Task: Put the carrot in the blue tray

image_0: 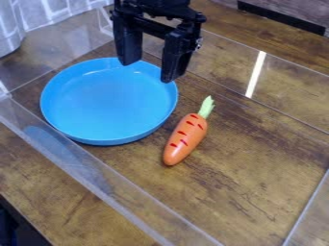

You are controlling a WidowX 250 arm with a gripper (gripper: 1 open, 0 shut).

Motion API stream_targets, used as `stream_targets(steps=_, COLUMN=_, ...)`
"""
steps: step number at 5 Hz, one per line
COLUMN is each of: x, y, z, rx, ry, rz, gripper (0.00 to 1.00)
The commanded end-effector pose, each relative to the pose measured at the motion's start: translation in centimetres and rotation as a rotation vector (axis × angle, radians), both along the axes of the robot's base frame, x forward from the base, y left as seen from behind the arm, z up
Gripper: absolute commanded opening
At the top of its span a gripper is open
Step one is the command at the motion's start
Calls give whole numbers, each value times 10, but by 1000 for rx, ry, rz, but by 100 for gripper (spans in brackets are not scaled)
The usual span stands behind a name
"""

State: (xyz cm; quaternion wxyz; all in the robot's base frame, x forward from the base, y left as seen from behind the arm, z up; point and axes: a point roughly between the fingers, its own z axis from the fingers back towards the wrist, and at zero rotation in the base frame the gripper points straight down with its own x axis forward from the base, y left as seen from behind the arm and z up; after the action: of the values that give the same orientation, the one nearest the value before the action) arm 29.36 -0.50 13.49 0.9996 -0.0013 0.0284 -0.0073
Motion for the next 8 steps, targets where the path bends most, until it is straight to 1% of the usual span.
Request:
stream_targets(steps=1, x=2, y=-5, z=-11, rx=-5, ry=5, rz=-26, gripper=100)
stream_targets(steps=2, x=5, y=-13, z=-32, rx=-13, ry=2, rz=-75, gripper=100)
stream_targets(steps=3, x=9, y=-23, z=-52, rx=-16, ry=-17, rz=-106, gripper=100)
stream_targets(steps=4, x=11, y=-31, z=-72, rx=-16, ry=-24, rz=-120, gripper=100)
stream_targets(steps=5, x=15, y=-34, z=-84, rx=-12, ry=-36, rz=-134, gripper=100)
stream_targets(steps=7, x=19, y=-35, z=-105, rx=-1, ry=-37, rz=-146, gripper=100)
stream_targets(steps=8, x=22, y=-36, z=-107, rx=-1, ry=-35, rz=-145, gripper=100)
